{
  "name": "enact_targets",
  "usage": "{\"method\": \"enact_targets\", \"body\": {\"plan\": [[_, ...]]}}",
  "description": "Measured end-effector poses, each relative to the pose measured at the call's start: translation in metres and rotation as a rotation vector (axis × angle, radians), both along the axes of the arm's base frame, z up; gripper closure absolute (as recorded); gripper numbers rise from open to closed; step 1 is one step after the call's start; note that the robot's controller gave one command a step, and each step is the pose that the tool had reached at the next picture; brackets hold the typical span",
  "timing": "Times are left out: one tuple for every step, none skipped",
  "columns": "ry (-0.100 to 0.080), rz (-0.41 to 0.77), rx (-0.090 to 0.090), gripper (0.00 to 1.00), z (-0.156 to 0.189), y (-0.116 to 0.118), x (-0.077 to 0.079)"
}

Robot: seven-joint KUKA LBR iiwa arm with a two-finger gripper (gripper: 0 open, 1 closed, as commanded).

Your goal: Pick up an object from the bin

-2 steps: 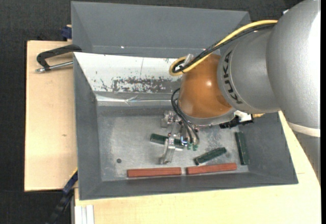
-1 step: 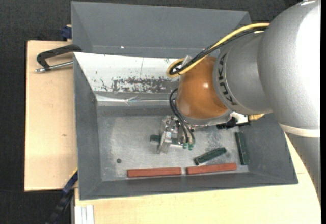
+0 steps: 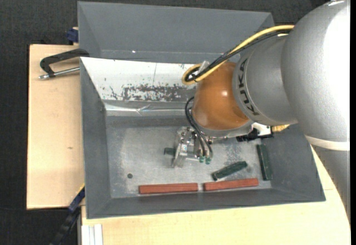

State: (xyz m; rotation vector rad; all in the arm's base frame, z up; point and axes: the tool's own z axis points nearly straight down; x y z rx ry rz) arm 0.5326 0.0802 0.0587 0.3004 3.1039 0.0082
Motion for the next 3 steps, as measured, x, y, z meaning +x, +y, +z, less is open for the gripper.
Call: {"method": "enact_targets", "body": {"plan": [[0.006,-0.002,0.0,1.0,0.004,0.0,-0.001],[0.021,-0.001,-0.001,1.0,0.019,0.0,-0.004],[0.021,0.0,-0.002,1.0,0.041,0.0,-0.004]]}}
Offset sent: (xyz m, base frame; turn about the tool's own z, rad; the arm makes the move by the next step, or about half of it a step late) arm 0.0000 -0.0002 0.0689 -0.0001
